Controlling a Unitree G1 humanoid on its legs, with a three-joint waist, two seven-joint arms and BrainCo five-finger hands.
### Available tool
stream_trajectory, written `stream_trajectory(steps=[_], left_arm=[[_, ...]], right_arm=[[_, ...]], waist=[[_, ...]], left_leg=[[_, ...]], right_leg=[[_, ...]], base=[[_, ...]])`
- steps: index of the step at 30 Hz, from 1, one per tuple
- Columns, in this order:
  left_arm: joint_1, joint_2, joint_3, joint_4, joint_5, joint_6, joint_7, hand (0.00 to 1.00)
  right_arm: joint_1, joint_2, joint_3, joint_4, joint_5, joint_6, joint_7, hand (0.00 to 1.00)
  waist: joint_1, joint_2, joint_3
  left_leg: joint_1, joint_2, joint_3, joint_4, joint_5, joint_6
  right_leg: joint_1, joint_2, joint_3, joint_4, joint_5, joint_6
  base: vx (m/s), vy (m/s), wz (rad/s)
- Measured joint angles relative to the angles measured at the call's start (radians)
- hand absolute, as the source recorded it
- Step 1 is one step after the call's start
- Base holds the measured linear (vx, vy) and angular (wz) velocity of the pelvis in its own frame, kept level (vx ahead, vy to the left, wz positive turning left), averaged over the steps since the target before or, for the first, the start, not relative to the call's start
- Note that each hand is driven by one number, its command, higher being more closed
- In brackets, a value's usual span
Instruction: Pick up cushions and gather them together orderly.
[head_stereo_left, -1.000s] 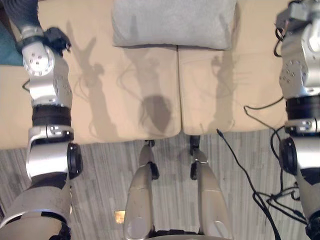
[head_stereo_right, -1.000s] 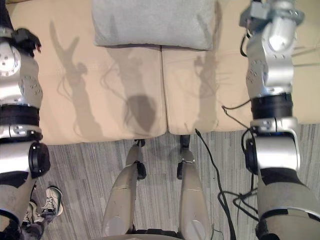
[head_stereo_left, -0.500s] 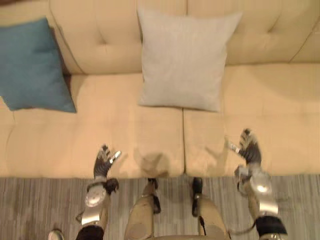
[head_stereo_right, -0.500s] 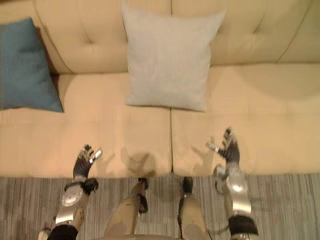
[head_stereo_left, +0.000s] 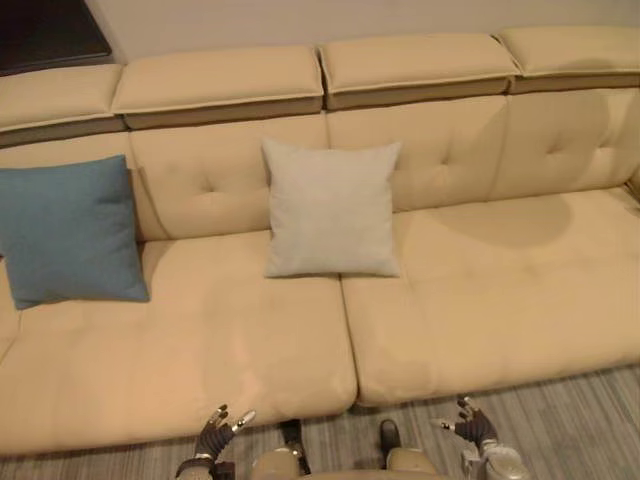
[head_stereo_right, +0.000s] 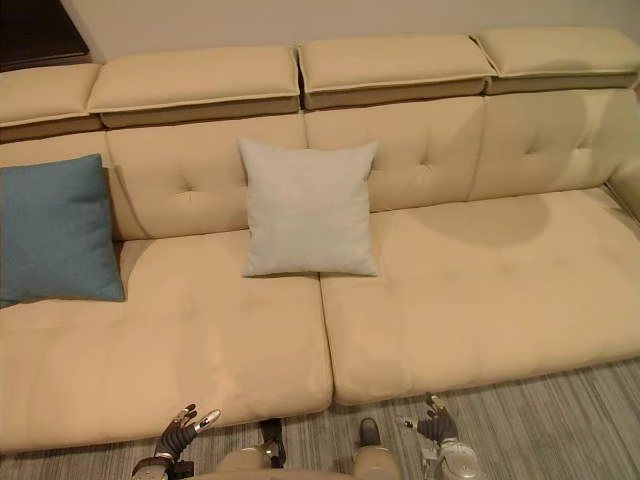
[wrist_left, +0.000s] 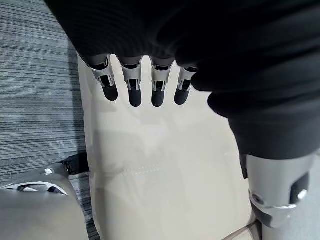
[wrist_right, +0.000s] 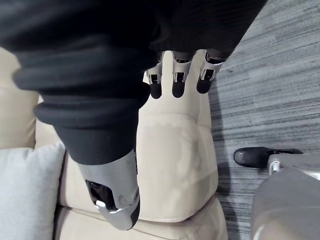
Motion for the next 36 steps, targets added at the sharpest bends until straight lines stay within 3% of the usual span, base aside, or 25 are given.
stream_trajectory(steps=[3,4,5,6,8,9,10,11,12,13,14,15,16,17,18,19,20,21,23,25,27,31,36], left_arm=[[-0.018,0.029,-0.001,-0.044,-0.003,0.0,0.002,0.0],[-0.023,0.023,0.006,-0.092,-0.004,-0.002,0.003,0.0],[-0.03,0.017,0.008,-0.117,-0.008,-0.002,0.004,0.0],[-0.029,0.017,0.007,-0.132,-0.011,-0.001,0.004,0.0],[-0.027,0.003,0.006,-0.137,-0.014,-0.001,0.004,0.0],[-0.024,-0.001,0.006,-0.138,-0.016,-0.001,0.004,0.0],[-0.016,-0.008,0.007,-0.15,-0.021,0.001,0.005,0.0],[-0.022,-0.015,0.007,-0.161,-0.022,0.0,0.008,0.0],[-0.023,-0.017,0.008,-0.167,-0.022,0.0,0.011,0.0],[-0.016,-0.038,0.007,-0.174,-0.024,0.0,0.018,0.0],[-0.016,-0.066,-0.007,-0.174,-0.03,0.002,0.025,0.0],[-0.008,-0.075,-0.013,-0.172,-0.03,0.005,0.025,0.0],[-0.01,-0.084,-0.028,-0.171,-0.032,0.01,0.027,0.0],[-0.034,-0.092,-0.046,-0.172,-0.032,0.011,0.025,0.0],[-0.037,-0.099,-0.045,-0.172,-0.032,0.014,0.025,0.0],[-0.036,-0.103,-0.045,-0.178,-0.031,0.013,0.025,0.0],[-0.034,-0.104,-0.045,-0.182,-0.031,0.013,0.025,0.0],[-0.02,-0.105,-0.045,-0.199,-0.031,0.012,0.025,0.0],[-0.012,-0.107,-0.044,-0.201,-0.031,0.011,0.025,0.0],[0.002,-0.114,-0.044,-0.192,-0.032,0.011,0.026,0.0],[0.004,-0.109,-0.046,-0.188,-0.032,0.013,0.026,0.0],[0.002,-0.102,-0.057,-0.176,-0.031,0.013,0.024,0.0],[-0.007,-0.095,-0.061,-0.167,-0.031,0.014,0.024,0.0]], right_arm=[[-0.018,0.02,0.042,-0.035,0.001,0.0,-0.002,0.0],[-0.029,0.018,0.055,-0.039,0.002,0.001,-0.001,0.0],[-0.036,0.029,0.055,-0.038,0.006,0.003,-0.002,0.0],[-0.015,0.041,0.055,-0.04,0.01,0.003,-0.001,0.0],[0.015,0.047,0.074,-0.06,0.01,0.003,-0.001,0.0],[0.014,0.047,0.083,-0.066,0.01,0.002,0.0,0.0],[0.006,0.048,0.092,-0.085,0.01,0.001,-0.001,0.0],[0.005,0.046,0.091,-0.112,0.01,-0.002,-0.003,0.0],[0.0,0.041,0.09,-0.121,0.011,-0.003,-0.005,0.0],[-0.008,0.033,0.089,-0.132,0.011,-0.002,-0.006,0.0],[-0.013,0.027,0.079,-0.149,0.012,-0.003,-0.014,0.0],[-0.016,0.026,0.075,-0.149,0.012,-0.002,-0.022,0.0],[-0.019,0.023,0.068,-0.148,0.012,0.001,-0.032,0.0],[-0.006,0.022,0.046,-0.147,0.014,0.003,-0.044,0.0],[-0.003,0.031,0.031,-0.147,0.015,0.004,-0.046,0.0],[0.007,0.035,0.018,-0.154,0.02,0.004,-0.05,0.0],[0.012,0.034,0.013,-0.155,0.021,0.004,-0.049,0.0],[0.024,0.032,0.01,-0.155,0.023,0.004,-0.049,0.0],[0.027,0.033,0.008,-0.154,0.023,0.004,-0.048,0.0],[0.036,0.036,-0.013,-0.144,0.022,0.004,-0.048,0.0],[0.049,0.056,-0.009,-0.133,0.022,0.005,-0.044,0.0],[0.05,0.058,-0.015,-0.132,0.026,0.005,-0.046,0.0],[0.018,0.08,-0.01,-0.133,0.048,0.004,-0.047,0.0]], waist=[[0.017,-0.042,0.003],[0.025,-0.013,0.012],[0.022,-0.004,0.021],[0.024,-0.007,0.02],[0.027,-0.012,0.02],[0.028,-0.02,0.016],[0.034,-0.034,0.009],[0.052,-0.045,0.009],[0.055,-0.046,0.009],[0.065,-0.029,0.007],[0.083,0.002,0.008],[0.081,0.015,0.009],[0.074,0.034,0.012],[0.066,0.011,0.024],[0.062,0.008,0.03],[0.051,-0.01,0.033],[0.048,-0.016,0.037],[0.049,-0.012,0.034],[0.05,-0.001,0.03],[0.047,0.031,0.013],[0.041,0.004,-0.008],[0.021,-0.008,-0.02],[0.023,0.007,-0.013]], left_leg=[[-0.041,-0.022,0.029,0.008,-0.013,0.02],[-0.062,0.021,0.027,0.003,0.017,0.078],[-0.064,0.034,0.013,0.007,0.018,0.081],[-0.051,0.031,-0.002,0.019,0.02,0.088],[-0.055,0.026,-0.022,0.085,0.008,0.094],[-0.064,0.026,-0.025,0.106,0.007,0.095],[-0.097,0.026,-0.029,0.148,0.007,0.095],[-0.138,0.027,-0.031,0.187,0.008,0.094],[-0.164,0.035,-0.036,0.208,0.012,0.09],[-0.197,0.061,-0.041,0.224,0.024,0.073],[-0.234,0.103,-0.049,0.219,0.063,0.038],[-0.244,0.119,-0.058,0.204,0.093,0.028],[-0.252,0.133,-0.088,0.149,0.188,-0.011],[-0.255,0.131,-0.099,0.142,0.216,-0.044],[-0.26,0.127,-0.095,0.217,0.138,-0.037],[-0.248,0.108,-0.096,0.361,-0.008,-0.02],[-0.235,0.109,-0.098,0.407,-0.059,-0.032],[-0.202,0.115,-0.123,0.503,-0.173,-0.041],[-0.169,0.111,-0.164,0.553,-0.253,-0.047],[-0.087,0.094,-0.204,0.46,-0.342,-0.08],[-0.055,0.058,-0.161,0.377,-0.316,-0.073],[-0.034,0.028,-0.104,0.33,-0.315,-0.075],[0.012,0.06,0.047,0.377,-0.365,-0.059]], right_leg=[[-0.064,-0.02,0.011,0.001,0.06,0.003],[-0.09,-0.011,-0.054,0.092,0.03,-0.038],[-0.146,-0.015,-0.096,0.361,-0.038,-0.056],[-0.146,-0.037,-0.111,0.583,-0.086,-0.05],[-0.103,-0.067,-0.092,0.773,-0.112,-0.016],[-0.083,-0.072,-0.08,0.793,-0.12,-0.001],[-0.04,-0.078,-0.062,0.757,-0.124,0.015],[-0.011,-0.076,-0.054,0.673,-0.167,0.031],[0.007,-0.072,-0.059,0.62,-0.211,0.043],[0.023,-0.053,-0.069,0.55,-0.257,0.041],[0.032,-0.014,-0.105,0.454,-0.299,0.021],[0.036,0.004,-0.121,0.425,-0.309,0.005],[0.043,0.029,-0.146,0.381,-0.313,-0.006],[0.047,0.013,-0.192,0.317,-0.306,-0.036],[0.047,0.008,-0.202,0.311,-0.288,-0.046],[0.044,-0.011,-0.202,0.311,-0.271,-0.047],[0.043,-0.011,-0.198,0.306,-0.262,-0.05],[0.032,-0.003,-0.176,0.295,-0.239,-0.048],[0.022,0.005,-0.145,0.29,-0.219,-0.04],[0.005,0.018,-0.095,0.26,-0.183,-0.014],[0.01,-0.005,-0.064,0.188,-0.135,0.004],[0.011,-0.024,0.007,0.084,-0.044,0.028],[-0.05,0.046,0.169,0.036,0.076,0.0]], base=[[-0.05,-0.003,-0.49],[-0.02,-0.011,-0.16],[-0.01,-0.048,0.12],[0.02,-0.061,0.46],[0.0,-0.099,0.43],[-0.08,-0.144,0.3],[-0.15,-0.198,0.21],[-0.15,-0.198,0.17],[-0.16,-0.237,-0.02],[-0.27,-0.306,-0.3],[-0.34,-0.356,-0.33],[-0.33,-0.28,-0.14],[-0.36,-0.243,0.21],[-0.4,-0.263,0.3],[-0.36,-0.227,0.28],[-0.19,-0.121,0.16],[-0.27,-0.07,-0.12],[-0.3,-0.022,-0.41],[-0.2,0.044,-0.51],[-0.17,0.16,-0.64],[-0.15,0.165,-0.45],[-0.05,0.128,-0.56],[-0.01,0.087,-1.74]])
